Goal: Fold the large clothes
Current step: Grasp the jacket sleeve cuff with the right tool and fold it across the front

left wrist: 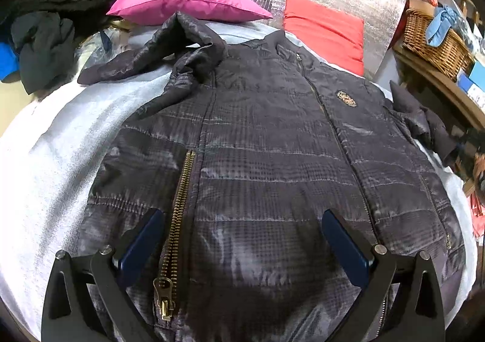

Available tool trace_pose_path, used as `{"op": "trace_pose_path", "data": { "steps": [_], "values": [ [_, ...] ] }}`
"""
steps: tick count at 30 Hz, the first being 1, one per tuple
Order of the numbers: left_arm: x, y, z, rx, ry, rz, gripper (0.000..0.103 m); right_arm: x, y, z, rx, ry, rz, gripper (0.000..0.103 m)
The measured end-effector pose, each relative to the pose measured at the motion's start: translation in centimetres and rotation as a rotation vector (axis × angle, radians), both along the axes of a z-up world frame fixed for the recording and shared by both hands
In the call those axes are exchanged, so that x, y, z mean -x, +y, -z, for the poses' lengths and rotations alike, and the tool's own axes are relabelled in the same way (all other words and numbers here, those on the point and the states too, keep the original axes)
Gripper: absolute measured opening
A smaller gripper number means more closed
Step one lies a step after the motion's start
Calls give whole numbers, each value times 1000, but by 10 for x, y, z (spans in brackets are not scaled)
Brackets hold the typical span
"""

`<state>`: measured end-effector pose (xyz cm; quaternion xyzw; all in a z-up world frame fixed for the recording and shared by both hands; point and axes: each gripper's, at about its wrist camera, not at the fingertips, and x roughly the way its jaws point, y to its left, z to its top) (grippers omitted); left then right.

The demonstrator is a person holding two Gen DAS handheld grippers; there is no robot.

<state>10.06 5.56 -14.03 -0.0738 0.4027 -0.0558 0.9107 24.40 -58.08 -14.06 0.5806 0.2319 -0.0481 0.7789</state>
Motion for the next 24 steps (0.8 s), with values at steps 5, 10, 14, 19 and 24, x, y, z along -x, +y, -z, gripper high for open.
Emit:
{"op": "trace_pose_path", "data": {
  "steps": [5, 10, 14, 19, 24],
  "values": [
    [2, 3, -4, 21, -15, -3, 103, -18, 32, -119, 261, -87, -69, 6],
    [2, 7, -7, 51, -21, -12, 103, -28, 110, -226, 336, -263, -197, 6],
    [2, 11, -8, 63, -26, -17, 103, -39, 199, -255, 254, -354, -362, 7],
    [3, 18, -10, 79, -30, -37, 103, -55, 311, -217, 172, -314, -543, 98],
    [1, 26, -9, 111, -22, -60, 103, -77, 361, -129, 95, -75, -636, 103]
  ]
}}
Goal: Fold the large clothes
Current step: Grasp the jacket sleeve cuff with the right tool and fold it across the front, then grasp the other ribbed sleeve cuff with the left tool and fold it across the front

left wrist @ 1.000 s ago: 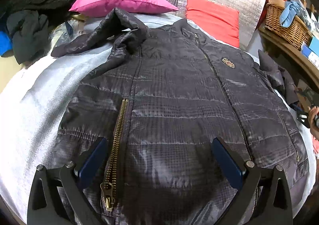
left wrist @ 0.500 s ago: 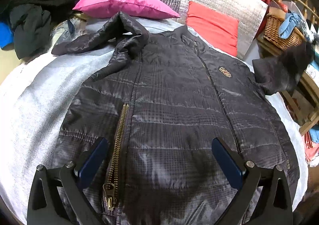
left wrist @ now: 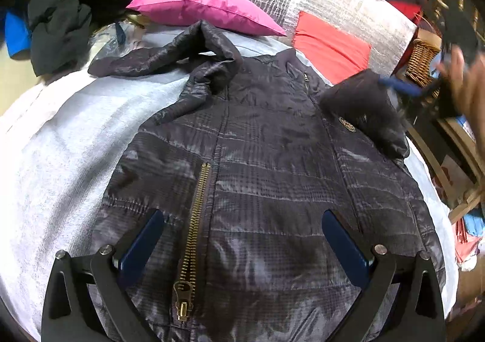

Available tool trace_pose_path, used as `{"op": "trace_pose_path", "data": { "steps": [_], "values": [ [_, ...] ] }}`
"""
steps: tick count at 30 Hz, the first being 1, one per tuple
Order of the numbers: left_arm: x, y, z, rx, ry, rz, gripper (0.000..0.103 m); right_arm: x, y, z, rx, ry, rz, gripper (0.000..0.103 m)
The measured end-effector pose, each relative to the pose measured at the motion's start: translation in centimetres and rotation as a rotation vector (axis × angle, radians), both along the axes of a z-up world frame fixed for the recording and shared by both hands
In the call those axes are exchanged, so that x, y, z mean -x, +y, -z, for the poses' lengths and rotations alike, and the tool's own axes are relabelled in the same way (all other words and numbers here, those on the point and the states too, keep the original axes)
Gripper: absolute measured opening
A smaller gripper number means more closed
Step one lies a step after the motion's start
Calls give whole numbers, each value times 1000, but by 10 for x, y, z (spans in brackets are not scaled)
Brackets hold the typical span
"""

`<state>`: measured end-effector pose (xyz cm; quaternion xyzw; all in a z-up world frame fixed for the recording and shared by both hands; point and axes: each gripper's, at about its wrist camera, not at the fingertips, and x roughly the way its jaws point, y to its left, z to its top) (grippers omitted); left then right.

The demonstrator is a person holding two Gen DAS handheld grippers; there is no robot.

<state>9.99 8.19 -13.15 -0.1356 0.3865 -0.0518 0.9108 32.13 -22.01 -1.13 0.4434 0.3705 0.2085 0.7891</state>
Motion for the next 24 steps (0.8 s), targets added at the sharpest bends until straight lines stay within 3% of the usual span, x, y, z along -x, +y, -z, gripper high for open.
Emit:
{"op": "trace_pose_path", "data": {
  "steps": [2, 6, 11, 15, 19, 20, 22, 24],
  "values": [
    [0, 2, 0, 10, 4, -5, 103, 2, -1, 18, -37, 36, -50, 103],
    [0, 3, 1, 20, 9, -11, 103, 19, -27, 22, -24, -9, -80, 103],
    [0, -9, -5, -1, 14, 20, 103, 67, -101, 39, -50, -37, -8, 103],
    [-14, -40, -28, -51, -10, 81, 103, 82, -143, 61, -51, -7, 85, 103],
    [-43, -90, -49, -65, 1, 159, 103, 89, -149, 78, -31, -8, 91, 103],
    [-51, -99, -51, -30, 23, 176, 103, 93, -150, 82, -22, -12, 81, 103],
    [-72, -113, -52, 114, 82, 198, 103, 101, -153, 88, -8, -15, 68, 103],
    [-101, -119, -53, 311, 160, 165, 103, 111, -160, 93, -2, -24, 77, 103]
  ]
}}
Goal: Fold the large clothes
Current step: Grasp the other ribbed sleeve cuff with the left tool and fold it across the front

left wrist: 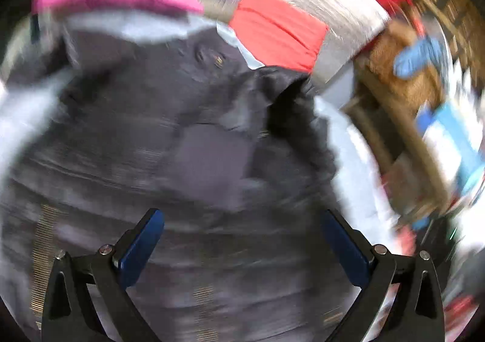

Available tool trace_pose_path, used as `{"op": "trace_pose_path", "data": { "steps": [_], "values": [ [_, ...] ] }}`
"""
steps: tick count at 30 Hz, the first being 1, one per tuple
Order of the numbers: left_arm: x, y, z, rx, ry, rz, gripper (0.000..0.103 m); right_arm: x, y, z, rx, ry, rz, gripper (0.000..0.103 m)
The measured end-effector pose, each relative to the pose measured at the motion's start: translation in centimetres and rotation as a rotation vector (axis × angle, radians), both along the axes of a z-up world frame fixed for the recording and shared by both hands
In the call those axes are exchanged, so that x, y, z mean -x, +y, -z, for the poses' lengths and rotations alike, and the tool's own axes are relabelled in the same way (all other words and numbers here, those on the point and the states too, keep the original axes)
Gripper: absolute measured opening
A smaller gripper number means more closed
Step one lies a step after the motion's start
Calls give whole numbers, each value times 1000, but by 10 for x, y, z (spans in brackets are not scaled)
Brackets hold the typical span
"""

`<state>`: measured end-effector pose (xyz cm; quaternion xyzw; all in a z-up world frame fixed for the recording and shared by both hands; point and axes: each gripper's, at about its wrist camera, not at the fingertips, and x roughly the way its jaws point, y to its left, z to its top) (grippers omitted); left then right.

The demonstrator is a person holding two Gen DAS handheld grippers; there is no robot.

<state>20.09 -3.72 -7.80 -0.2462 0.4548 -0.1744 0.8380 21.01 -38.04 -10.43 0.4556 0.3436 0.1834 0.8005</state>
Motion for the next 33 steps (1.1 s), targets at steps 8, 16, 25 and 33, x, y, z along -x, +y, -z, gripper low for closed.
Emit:
{"op": "trace_pose_path", "data": {
  "steps": [8, 16, 25, 33],
  "values": [
    [-69, 1, 45, 583, 388, -248, 103, 31, -48, 13, -59, -34, 94, 103],
    [-77, 5, 86, 823, 519, -370, 103, 38, -52, 14, -65, -67, 81, 103],
    [-47, 6, 34, 369, 236, -213, 103, 44, -48, 12, -45, -100, 64, 103],
    [-46, -77, 6, -512, -129, 80, 103, 43, -42, 11, -28, -110, 58, 103]
  ]
}}
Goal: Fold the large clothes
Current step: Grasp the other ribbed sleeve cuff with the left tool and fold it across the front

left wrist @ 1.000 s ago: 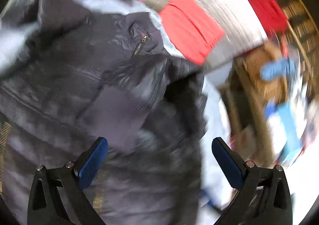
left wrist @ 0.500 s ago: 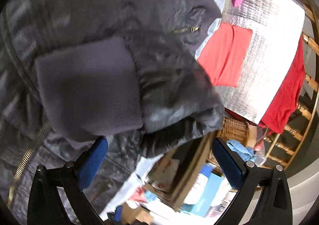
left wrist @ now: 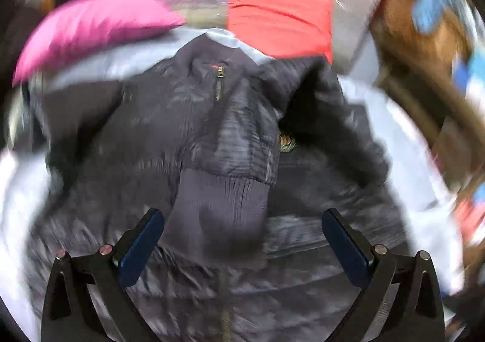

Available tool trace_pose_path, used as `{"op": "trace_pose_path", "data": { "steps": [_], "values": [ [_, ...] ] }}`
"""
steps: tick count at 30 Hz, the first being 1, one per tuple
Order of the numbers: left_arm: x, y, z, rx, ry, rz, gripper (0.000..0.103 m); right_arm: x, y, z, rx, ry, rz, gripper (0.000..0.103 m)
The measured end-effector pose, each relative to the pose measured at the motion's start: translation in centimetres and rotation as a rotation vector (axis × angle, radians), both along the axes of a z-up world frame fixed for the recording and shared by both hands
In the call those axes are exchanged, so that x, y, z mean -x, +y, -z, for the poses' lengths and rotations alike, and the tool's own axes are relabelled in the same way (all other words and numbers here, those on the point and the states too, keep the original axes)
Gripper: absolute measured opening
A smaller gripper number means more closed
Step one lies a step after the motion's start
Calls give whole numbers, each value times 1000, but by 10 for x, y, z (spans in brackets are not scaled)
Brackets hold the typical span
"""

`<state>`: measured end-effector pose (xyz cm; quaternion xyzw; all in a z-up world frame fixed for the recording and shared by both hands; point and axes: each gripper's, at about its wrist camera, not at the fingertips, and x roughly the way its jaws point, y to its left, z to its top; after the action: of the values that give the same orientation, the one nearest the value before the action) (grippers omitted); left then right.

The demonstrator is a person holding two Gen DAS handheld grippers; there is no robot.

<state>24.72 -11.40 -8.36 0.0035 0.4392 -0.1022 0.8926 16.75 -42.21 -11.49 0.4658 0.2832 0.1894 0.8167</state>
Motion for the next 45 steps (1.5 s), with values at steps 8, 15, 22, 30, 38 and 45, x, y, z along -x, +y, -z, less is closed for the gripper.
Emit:
{"op": "trace_pose_path", "data": {
  "steps": [8, 15, 22, 30, 38, 45],
  "values": [
    [-33, -3, 29, -205, 77, 13, 17, -7, 2, -6, 37, 14, -5, 103],
    [-17, 10, -22, -539, -291, -28, 15, -43, 2, -3, -85, 62, -24, 103],
    [-31, 78, 27, -421, -9, -96, 37, -75, 21, 15, -193, 162, -17, 103],
    [4, 170, 32, 632, 216, -285, 77, -97, 38, 11, -218, 169, -18, 103],
    [-27, 164, 62, 1005, 395, -564, 77, -123, 45, 27, -291, 215, 35, 103],
    [-67, 153, 42, 743, 309, -544, 31, -153, 40, 49, -366, 320, 127, 101]
  ]
}}
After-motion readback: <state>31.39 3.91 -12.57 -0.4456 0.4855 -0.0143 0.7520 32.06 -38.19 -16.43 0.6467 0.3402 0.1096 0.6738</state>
